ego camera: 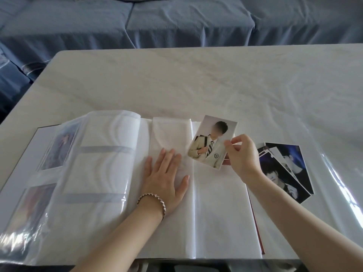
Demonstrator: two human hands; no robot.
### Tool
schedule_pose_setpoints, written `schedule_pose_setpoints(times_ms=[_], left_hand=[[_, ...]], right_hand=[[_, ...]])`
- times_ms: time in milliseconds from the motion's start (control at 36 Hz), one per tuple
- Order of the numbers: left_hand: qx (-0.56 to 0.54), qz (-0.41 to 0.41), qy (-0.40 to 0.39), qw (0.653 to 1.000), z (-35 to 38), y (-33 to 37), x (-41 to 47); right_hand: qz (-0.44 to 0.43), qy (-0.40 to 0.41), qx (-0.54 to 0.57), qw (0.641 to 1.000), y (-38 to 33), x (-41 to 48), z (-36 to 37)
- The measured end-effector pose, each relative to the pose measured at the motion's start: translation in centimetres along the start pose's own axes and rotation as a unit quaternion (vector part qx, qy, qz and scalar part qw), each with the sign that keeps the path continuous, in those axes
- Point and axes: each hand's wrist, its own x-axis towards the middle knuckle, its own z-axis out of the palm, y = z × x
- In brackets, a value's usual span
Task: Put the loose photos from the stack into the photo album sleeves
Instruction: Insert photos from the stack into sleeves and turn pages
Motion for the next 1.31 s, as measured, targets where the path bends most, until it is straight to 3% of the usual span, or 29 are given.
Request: schedule_pose_setpoints(times_ms=[167, 389, 583, 917, 1083, 1167, 1306], left_hand=[[-0.015, 0.007, 0.01, 1.0, 0.0, 0.0, 0.0], [-0.064, -0.012, 0.02, 0.998, -0.9, -0.4, 0.3], [0.14, -0.004, -0.026, 0.99, -3.4, -4.0, 0.6], [0.136, 0.018, -0.023, 0.99, -3.9, -5.6, 0.4], [0.133, 0.017, -0.021, 0.991, -3.9, -5.6, 0.4], [0.133, 0.019, -0.02, 0.991, -3.8, -5.6, 0.5], [0.113, 0.017, -0.012, 0.993, -3.8, -5.7, 0.5]], right_hand=[[0.001, -0.06, -0.072, 0.996, 0.1, 0.3, 1.6], [0.034, -0.089, -0.067, 0.993, -0.3, 1.2, 2.1], [0.024, -0.083, -0.082, 0.993, -0.7, 1.5, 1.1], [0.036, -0.129, -0.025, 0.991, -2.7, 1.7, 3.0], [-0.021, -0.104, -0.109, 0.988, -3.5, 0.9, 5.2], [0.025, -0.12, -0.128, 0.984, -3.5, 1.3, 4.8], [0.111, -0.138, 0.004, 0.984, -3.7, 1.1, 4.5]])
